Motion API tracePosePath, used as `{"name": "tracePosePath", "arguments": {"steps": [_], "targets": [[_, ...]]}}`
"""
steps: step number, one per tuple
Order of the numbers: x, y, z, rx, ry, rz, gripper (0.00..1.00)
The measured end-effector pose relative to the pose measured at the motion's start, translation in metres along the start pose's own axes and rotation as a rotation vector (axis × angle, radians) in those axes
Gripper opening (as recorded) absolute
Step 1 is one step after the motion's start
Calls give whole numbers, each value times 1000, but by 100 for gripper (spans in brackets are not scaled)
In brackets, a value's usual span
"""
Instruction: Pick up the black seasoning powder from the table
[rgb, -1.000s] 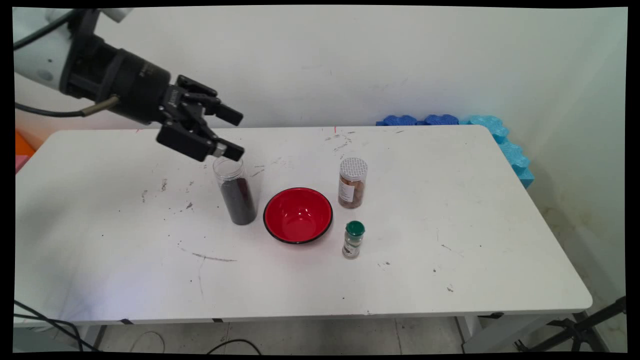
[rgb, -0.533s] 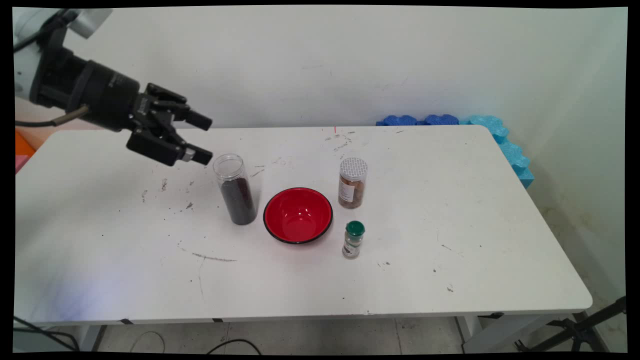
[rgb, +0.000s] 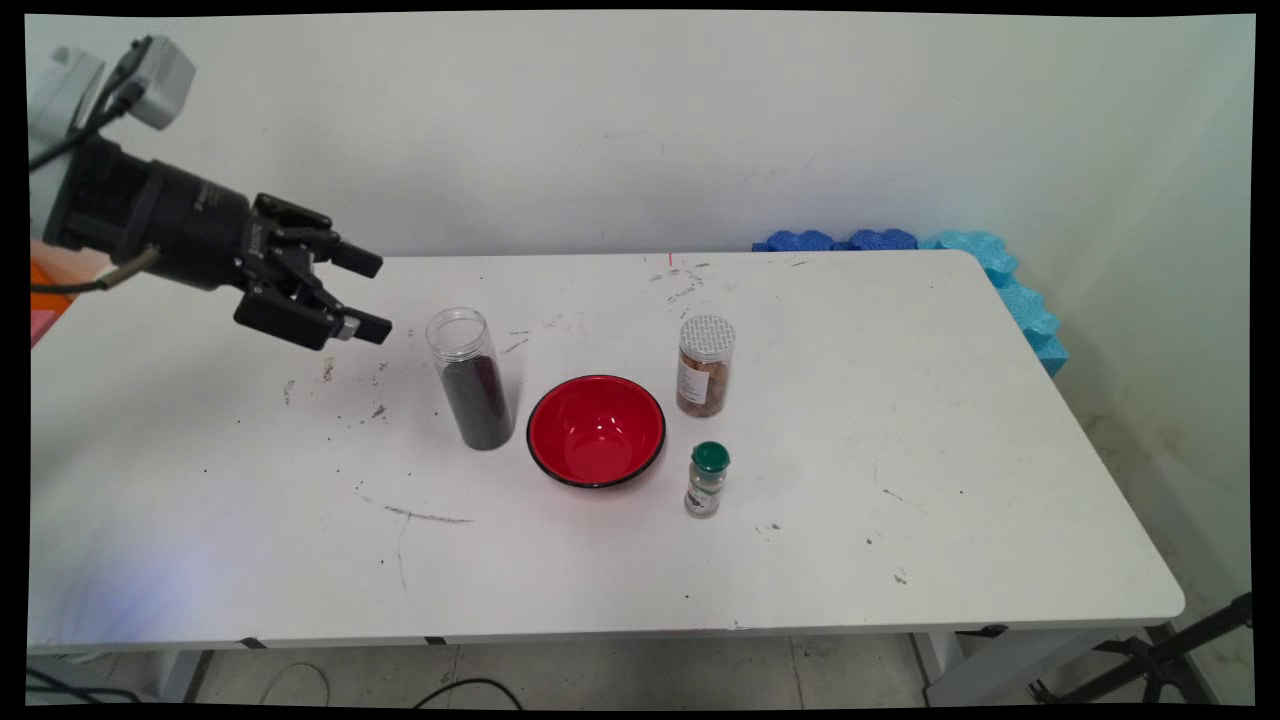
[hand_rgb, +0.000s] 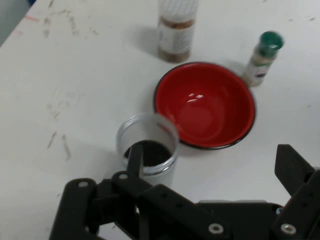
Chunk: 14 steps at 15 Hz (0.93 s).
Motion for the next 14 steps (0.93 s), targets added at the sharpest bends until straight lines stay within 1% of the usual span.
{"name": "tracePosePath", "arguments": {"steps": [4,8,11,14], "targets": [[-20,-5,4,77,-20,-18,100],[-35,-6,11,126,-37,-33,100],[-42,-4,20,152,-42,-48,100],[-48,0,35,167,-43,-57,100]]}}
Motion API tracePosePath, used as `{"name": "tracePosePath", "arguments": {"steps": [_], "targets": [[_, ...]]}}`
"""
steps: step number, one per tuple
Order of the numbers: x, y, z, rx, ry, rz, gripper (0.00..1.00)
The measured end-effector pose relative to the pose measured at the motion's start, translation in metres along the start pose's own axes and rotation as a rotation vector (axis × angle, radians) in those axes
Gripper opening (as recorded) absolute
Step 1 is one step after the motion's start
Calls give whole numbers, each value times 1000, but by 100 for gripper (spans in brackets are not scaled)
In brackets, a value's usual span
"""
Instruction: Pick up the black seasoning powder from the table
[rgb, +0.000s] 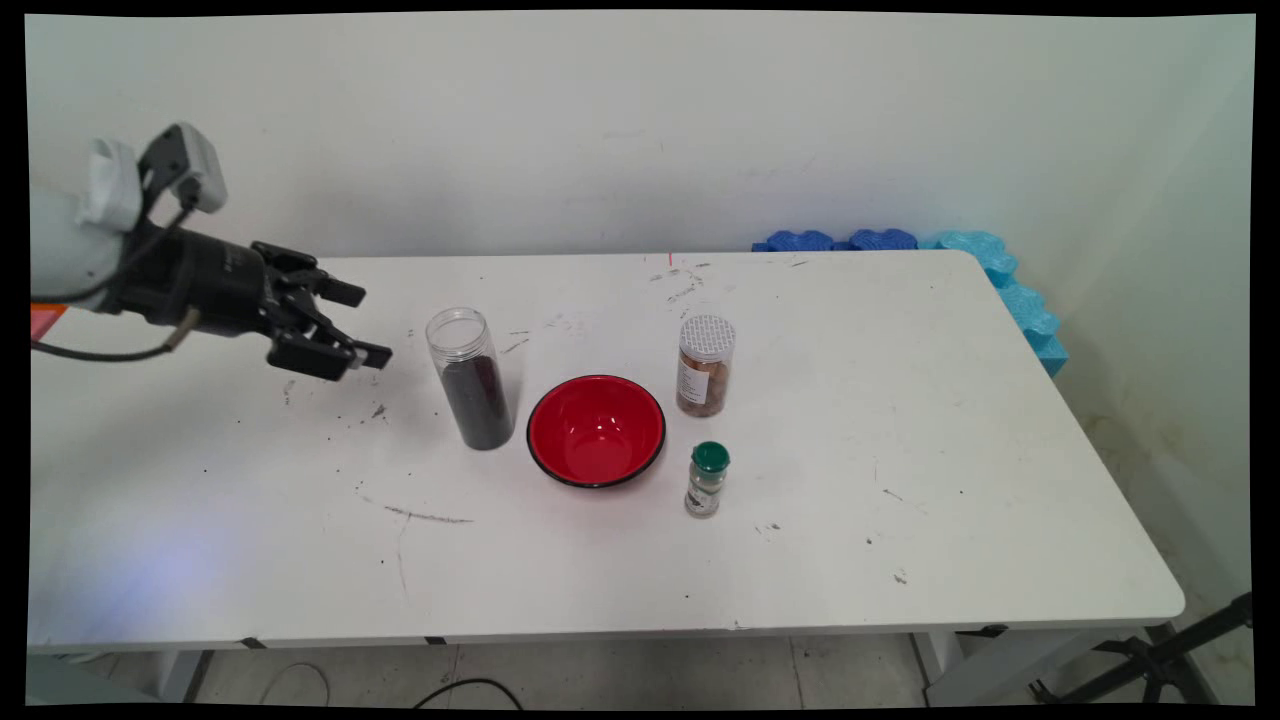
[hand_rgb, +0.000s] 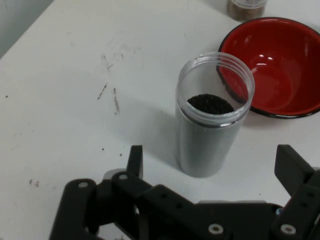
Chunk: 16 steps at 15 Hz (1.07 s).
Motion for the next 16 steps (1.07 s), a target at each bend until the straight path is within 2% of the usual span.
{"name": "tracePosePath", "arguments": {"steps": [11,16], "targets": [[-8,16,66,7,16,-13,100],[-11,19,86,13,19,-18,100]]}}
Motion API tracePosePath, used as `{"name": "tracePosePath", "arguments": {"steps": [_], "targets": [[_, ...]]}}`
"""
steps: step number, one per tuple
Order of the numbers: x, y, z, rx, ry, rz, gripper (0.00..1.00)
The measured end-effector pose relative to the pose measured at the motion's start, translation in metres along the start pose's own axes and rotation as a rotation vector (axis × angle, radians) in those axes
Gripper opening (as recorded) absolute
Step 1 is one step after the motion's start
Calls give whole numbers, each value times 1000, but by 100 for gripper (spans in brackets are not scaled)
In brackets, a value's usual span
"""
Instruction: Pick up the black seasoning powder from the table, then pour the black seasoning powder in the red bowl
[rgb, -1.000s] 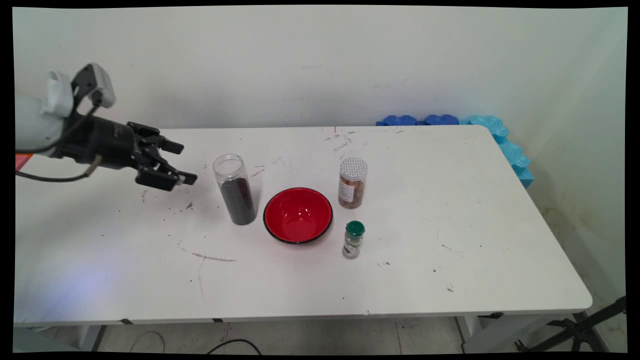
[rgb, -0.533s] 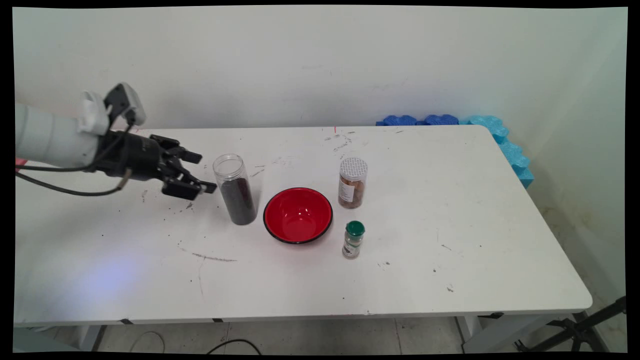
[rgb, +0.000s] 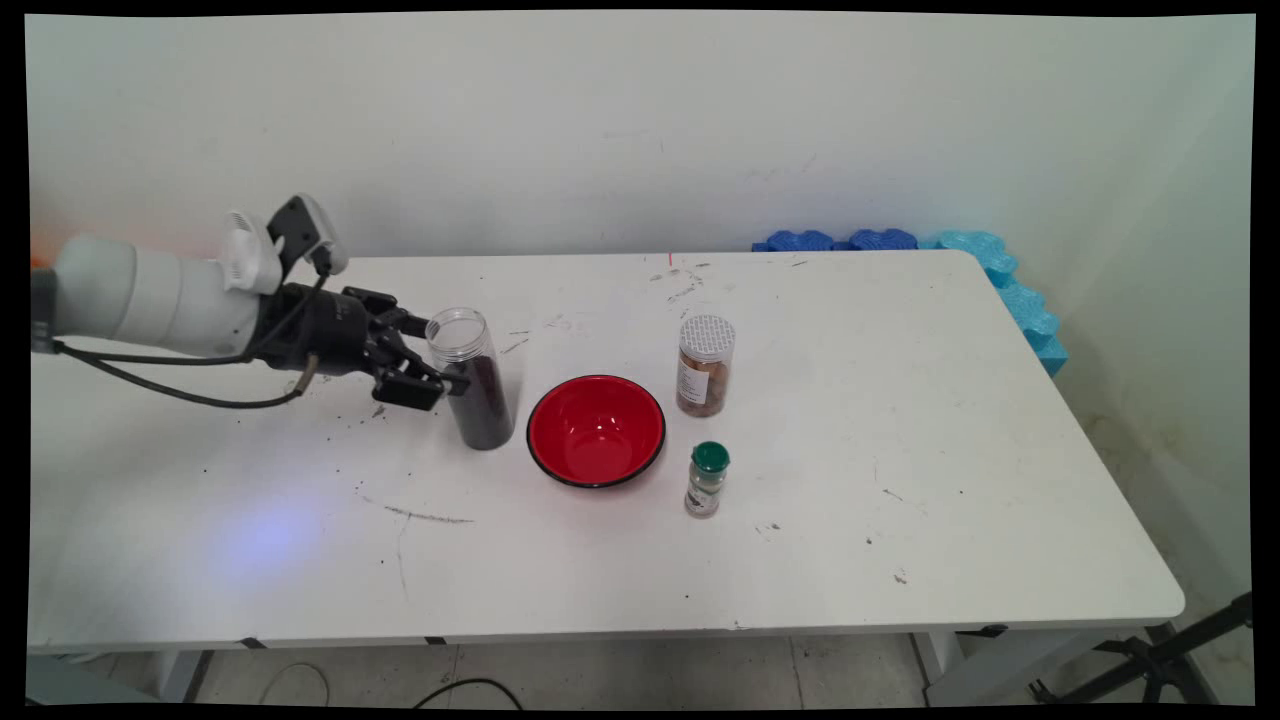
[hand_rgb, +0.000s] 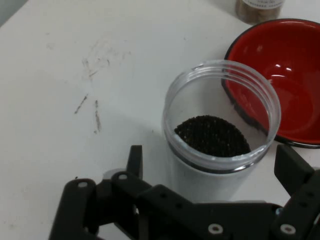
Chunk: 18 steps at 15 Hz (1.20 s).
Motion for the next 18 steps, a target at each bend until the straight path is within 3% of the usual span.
{"name": "tracePosePath", "arguments": {"steps": [4,5,14,18], "targets": [[0,3,6,1,2,-3,100],[0,4,8,1,2,-4,0],[-1,6,17,-1,6,10,0],[5,9,8,-23,7,15,0]]}}
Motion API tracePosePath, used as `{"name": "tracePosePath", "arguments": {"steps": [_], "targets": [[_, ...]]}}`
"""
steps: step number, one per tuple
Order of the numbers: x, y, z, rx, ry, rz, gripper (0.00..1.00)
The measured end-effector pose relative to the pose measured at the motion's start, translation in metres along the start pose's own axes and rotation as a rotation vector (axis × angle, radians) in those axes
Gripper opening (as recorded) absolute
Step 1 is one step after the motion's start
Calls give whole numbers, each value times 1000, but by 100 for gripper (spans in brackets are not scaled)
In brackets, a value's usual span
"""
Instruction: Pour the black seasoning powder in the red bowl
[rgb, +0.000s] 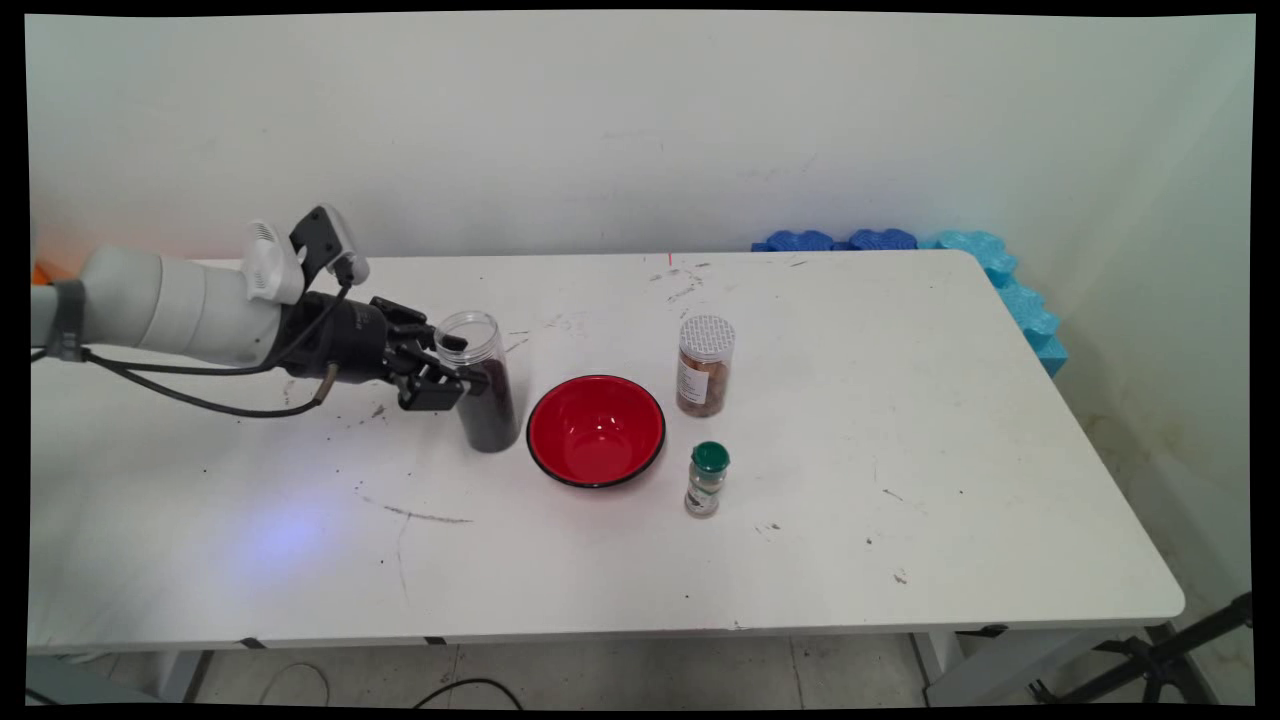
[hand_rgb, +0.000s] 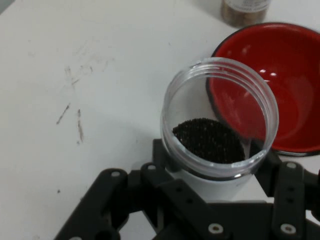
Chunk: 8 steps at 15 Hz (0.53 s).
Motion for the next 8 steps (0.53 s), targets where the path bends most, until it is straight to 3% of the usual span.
{"name": "tracePosePath", "arguments": {"steps": [8], "targets": [[17,6,-60,-102,1,6,0]]}}
